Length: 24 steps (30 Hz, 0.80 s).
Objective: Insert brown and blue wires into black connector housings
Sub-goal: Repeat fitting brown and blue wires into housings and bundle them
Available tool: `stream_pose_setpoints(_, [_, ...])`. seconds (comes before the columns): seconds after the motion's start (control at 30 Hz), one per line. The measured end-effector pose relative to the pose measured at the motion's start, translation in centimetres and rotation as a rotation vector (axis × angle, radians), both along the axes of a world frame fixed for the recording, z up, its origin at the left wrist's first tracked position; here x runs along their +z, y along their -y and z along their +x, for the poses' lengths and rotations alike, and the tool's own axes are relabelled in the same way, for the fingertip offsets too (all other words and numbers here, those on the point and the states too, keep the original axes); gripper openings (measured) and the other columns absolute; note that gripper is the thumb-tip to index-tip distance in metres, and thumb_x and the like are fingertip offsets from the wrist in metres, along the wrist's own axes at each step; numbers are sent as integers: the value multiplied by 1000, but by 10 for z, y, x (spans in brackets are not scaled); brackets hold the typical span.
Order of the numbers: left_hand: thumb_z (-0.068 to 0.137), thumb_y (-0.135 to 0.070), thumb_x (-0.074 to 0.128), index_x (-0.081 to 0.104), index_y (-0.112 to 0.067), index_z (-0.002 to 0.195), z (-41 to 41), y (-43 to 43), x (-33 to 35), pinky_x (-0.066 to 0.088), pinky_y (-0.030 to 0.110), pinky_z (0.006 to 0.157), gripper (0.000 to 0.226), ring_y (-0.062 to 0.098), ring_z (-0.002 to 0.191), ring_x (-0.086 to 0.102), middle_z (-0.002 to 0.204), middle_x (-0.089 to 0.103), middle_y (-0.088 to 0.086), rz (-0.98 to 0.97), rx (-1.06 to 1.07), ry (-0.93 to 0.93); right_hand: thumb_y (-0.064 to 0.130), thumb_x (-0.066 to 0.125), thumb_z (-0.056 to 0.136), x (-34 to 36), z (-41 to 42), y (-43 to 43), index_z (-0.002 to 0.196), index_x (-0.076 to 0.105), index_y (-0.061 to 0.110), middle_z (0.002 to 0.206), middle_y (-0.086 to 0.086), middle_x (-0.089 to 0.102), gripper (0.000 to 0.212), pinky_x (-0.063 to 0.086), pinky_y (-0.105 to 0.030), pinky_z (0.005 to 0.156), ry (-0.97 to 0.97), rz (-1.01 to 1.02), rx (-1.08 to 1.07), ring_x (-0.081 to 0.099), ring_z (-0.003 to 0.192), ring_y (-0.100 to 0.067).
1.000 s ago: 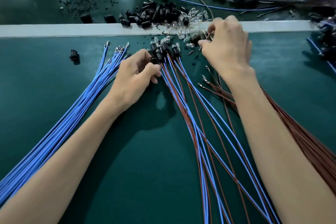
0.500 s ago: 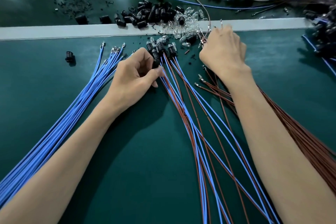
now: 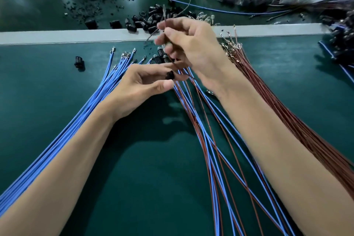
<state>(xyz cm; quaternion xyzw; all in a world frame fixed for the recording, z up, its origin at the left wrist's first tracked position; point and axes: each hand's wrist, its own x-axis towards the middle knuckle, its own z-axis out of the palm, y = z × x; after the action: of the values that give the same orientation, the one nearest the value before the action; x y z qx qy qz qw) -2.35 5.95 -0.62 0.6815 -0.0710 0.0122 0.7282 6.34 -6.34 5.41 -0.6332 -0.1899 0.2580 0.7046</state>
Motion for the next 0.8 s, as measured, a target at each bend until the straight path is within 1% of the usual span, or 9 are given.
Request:
stream_pose_setpoints(0.17, [76,-36,71,74,-18,93,-2,-1,2,46,21,93,25,17,112,63,115,69,-4,15,-93,-31,-9,40,95,-3,4,-7,91,57,-1,81,-12,64,20,51,-12,56,-442,501,-150,62,59,-6])
stream_pose_setpoints(0.23, [79,-36,69,74,-21,93,-2,0,4,46,24,94,21,18,112,63,114,70,-3,51,-108,-19,-12,39,94,-4,9,-3,90,56,-3,84,-15,63,20,53,-13,57,-533,630,-228,63,63,-11])
stream_pose_setpoints(0.33, [82,-20,68,72,-17,94,0,-1,2,44,26,96,13,21,119,58,128,61,3,58,-71,-9,-14,36,93,-3,14,0,89,55,-3,87,-18,59,22,52,-13,58,-650,746,-311,60,70,-16])
stream_pose_setpoints(0.43, [84,-12,65,67,-6,102,3,-2,-2,44,23,95,20,18,126,52,139,48,2,93,-55,10,-13,38,92,-3,8,-1,90,55,-4,85,-18,61,19,52,-13,58,-697,717,-246,62,68,-16])
stream_pose_setpoints(0.5, [83,-22,70,67,-2,103,3,-2,-3,43,23,96,29,18,131,45,130,55,0,78,-51,26,-11,40,92,-2,1,-4,94,55,-3,84,-17,63,17,52,-14,60,-698,644,-152,63,68,-15])
stream_pose_setpoints(0.57, [81,-23,72,67,-4,99,3,0,-2,44,23,95,26,16,124,48,119,55,3,68,1,7,-9,42,93,0,-3,-5,101,52,-1,82,-16,64,15,52,-13,59,-721,603,-87,63,71,-15])
stream_pose_setpoints(0.63, [82,-10,65,62,-11,103,4,3,-2,44,16,89,22,8,110,51,114,47,6,85,117,-1,-8,44,92,2,-4,-5,110,47,0,82,-16,65,20,51,-13,58,-754,623,-49,62,73,-16])
stream_pose_setpoints(0.73, [84,-7,63,56,-9,113,5,5,-1,42,12,90,30,4,117,47,129,40,14,116,179,46,-8,44,92,5,-5,-6,116,44,0,82,-16,64,25,51,-13,58,-779,650,-15,62,71,-15])
stream_pose_setpoints(0.8, [86,-7,59,55,-8,117,4,4,0,41,13,91,31,2,121,47,132,46,10,144,93,66,-7,45,92,5,-7,-8,117,44,0,84,-15,63,27,51,-13,59,-782,641,21,61,70,-14])
